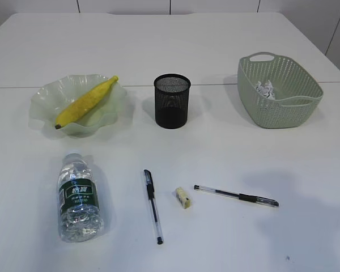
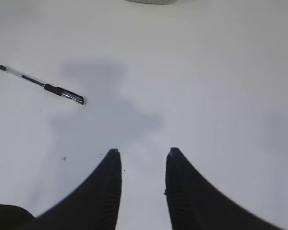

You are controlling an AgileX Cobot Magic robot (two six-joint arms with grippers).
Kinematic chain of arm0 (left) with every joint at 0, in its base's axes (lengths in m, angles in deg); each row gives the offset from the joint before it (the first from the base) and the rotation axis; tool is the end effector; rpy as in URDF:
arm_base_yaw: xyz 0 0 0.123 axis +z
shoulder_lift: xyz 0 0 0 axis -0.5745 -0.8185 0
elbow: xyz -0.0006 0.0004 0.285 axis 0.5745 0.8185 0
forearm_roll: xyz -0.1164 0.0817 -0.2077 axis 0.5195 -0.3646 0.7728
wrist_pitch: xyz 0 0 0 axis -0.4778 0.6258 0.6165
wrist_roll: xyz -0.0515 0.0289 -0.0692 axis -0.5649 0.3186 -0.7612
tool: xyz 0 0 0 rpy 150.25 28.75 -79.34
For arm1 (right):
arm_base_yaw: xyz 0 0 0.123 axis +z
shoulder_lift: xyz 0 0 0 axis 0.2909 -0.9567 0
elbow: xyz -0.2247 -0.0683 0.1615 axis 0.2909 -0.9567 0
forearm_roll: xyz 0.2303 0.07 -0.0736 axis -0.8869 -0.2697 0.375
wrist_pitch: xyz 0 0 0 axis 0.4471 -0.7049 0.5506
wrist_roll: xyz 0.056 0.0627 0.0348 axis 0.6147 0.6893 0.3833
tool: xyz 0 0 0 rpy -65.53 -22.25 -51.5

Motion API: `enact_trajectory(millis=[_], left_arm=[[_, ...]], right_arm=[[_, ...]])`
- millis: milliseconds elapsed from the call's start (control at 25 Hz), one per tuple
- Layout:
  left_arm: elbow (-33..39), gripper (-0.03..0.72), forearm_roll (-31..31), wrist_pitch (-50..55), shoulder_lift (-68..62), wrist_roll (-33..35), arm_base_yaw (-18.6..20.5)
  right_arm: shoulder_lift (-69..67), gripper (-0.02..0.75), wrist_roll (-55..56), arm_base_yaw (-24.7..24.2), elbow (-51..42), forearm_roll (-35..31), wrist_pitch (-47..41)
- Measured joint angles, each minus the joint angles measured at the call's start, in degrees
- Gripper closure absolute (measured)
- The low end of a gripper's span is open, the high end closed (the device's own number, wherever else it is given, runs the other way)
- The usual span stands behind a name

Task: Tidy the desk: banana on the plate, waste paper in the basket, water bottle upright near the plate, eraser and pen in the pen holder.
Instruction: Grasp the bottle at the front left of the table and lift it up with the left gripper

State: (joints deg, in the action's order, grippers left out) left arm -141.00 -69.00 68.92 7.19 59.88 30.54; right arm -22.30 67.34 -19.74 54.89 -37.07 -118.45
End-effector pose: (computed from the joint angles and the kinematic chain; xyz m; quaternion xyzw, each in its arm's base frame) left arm 0.2456 -0.0304 0.4343 -0.0120 0.9488 -0.0915 0.3022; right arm 0.1399 -0.0060 0.3556 -0.0609 0.9487 -0.0300 0.3088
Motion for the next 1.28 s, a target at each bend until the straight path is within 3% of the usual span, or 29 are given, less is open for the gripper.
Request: enact_trajectory(millis=[280,880,1280], left_arm=[[0.1,0.279,2.2,-0.2,-5.6,-4.3,-1.0],[0.1,0.190,1.6,-1.2,-19.5,-9.1,-9.0],[0.1,0.167,1.1,-1.7,-27.7,-15.0,-9.3]], right_arm=[[0.0,0.499,0.0,0.0,0.0,-0.1,0.1],[0.0,0.499,0.0,0.0,0.0,-0.2,0.1],[0.0,0.499,0.0,2.5,0.0,0.0,0.0]])
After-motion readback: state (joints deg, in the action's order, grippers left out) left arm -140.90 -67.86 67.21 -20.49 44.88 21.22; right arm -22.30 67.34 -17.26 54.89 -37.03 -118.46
